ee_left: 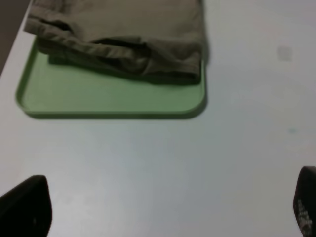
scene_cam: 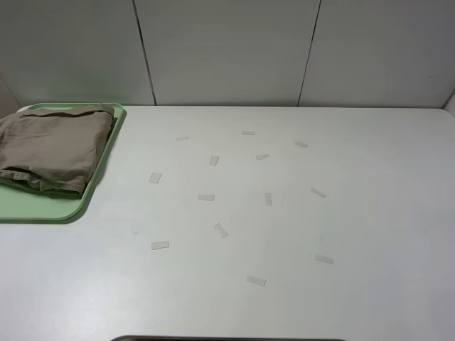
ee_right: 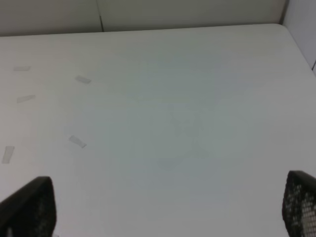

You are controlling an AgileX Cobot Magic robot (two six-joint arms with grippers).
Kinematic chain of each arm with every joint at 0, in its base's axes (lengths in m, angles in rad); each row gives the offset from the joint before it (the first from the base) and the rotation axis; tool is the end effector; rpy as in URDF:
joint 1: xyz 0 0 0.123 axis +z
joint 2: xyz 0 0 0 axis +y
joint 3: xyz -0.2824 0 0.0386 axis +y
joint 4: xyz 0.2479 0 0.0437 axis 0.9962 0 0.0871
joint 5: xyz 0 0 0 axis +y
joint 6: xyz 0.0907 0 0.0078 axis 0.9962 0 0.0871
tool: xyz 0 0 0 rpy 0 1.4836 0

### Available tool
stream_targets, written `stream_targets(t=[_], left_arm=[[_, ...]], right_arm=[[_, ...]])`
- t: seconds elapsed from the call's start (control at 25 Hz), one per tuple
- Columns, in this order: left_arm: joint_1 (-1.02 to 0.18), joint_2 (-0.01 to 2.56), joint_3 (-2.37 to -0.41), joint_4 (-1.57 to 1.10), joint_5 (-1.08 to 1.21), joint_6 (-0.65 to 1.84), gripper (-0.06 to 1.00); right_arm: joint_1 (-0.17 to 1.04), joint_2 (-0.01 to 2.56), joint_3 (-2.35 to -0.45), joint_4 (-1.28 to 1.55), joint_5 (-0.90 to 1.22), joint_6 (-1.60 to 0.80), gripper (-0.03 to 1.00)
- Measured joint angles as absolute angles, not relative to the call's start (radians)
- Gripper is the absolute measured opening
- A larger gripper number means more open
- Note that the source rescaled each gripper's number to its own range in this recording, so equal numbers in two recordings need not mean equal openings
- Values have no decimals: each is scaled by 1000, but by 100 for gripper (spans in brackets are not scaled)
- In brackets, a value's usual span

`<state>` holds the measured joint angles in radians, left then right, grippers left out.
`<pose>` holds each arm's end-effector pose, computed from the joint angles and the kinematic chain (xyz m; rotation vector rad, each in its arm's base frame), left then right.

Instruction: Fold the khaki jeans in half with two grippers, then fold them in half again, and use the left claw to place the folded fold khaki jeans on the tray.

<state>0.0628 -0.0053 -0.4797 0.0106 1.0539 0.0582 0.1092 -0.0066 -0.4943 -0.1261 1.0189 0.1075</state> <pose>-0.0031 0.0006 0.2721 -0.0051 2.0536 0.0879 -0.0028 -0.0101 0.2795 0.0010 1.9954 -0.0104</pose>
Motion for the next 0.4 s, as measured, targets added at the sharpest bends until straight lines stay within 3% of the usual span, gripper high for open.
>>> stream_targets(t=[0.4], left_arm=[[24,-5,-480,11,1054,58,98]], right_arm=[[109,-7,-494,-126,1019,108,100]])
